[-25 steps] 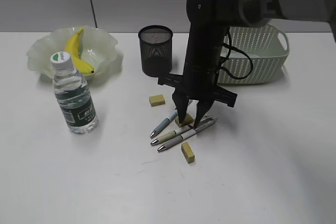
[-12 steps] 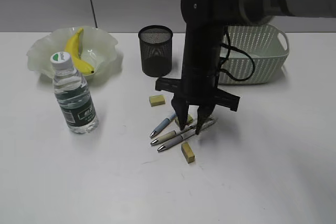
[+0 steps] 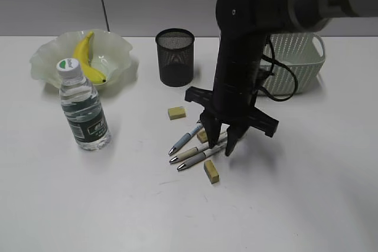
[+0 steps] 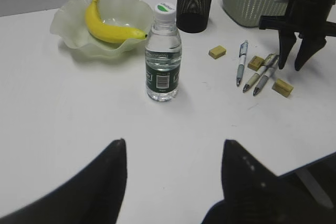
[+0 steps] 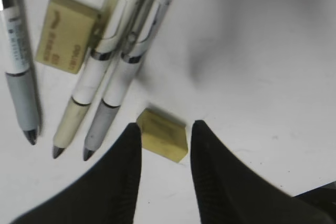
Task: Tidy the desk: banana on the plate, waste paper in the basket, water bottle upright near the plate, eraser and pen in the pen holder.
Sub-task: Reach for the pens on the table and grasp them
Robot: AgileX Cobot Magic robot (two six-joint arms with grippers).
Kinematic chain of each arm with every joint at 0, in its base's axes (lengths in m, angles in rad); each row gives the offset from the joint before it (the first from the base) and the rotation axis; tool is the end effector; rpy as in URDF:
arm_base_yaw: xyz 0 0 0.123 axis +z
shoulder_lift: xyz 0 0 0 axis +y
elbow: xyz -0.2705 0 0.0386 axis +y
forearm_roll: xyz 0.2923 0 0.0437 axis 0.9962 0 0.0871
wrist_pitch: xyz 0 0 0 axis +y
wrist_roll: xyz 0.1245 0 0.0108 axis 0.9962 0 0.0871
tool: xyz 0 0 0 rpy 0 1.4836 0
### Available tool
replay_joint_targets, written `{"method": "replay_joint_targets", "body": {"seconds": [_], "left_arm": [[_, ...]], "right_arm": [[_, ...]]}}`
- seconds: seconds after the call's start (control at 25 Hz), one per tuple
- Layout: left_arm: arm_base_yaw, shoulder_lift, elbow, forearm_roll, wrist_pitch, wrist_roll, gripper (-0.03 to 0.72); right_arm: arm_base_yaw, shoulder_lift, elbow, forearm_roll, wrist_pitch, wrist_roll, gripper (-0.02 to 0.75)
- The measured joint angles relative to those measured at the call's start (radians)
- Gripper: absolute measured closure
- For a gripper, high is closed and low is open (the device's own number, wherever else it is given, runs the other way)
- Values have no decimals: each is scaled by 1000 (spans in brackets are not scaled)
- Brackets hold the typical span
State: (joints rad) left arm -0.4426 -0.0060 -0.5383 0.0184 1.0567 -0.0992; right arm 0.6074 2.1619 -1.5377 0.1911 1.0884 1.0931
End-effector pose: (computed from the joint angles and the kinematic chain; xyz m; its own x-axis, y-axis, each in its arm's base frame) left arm 0.0646 -0.0284 0.2971 -0.4086 0.0940 -0.9079 0.3798 0.9220 -0.0754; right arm 0.3490 0.2682 0.0677 -0.8252 0.5376 0.1734 0.5487 0.8358 0.0201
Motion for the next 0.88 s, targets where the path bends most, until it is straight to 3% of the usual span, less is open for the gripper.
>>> {"method": "replay_joint_targets", "body": {"seconds": [0.36, 0.88], "left_arm": [[0, 0, 0, 0, 0, 0, 258], [0, 0, 0, 0, 0, 0, 258]], "right_arm": [[0, 0, 20, -8, -105, 31, 470], [0, 8, 20, -24, -106, 39, 470]]}}
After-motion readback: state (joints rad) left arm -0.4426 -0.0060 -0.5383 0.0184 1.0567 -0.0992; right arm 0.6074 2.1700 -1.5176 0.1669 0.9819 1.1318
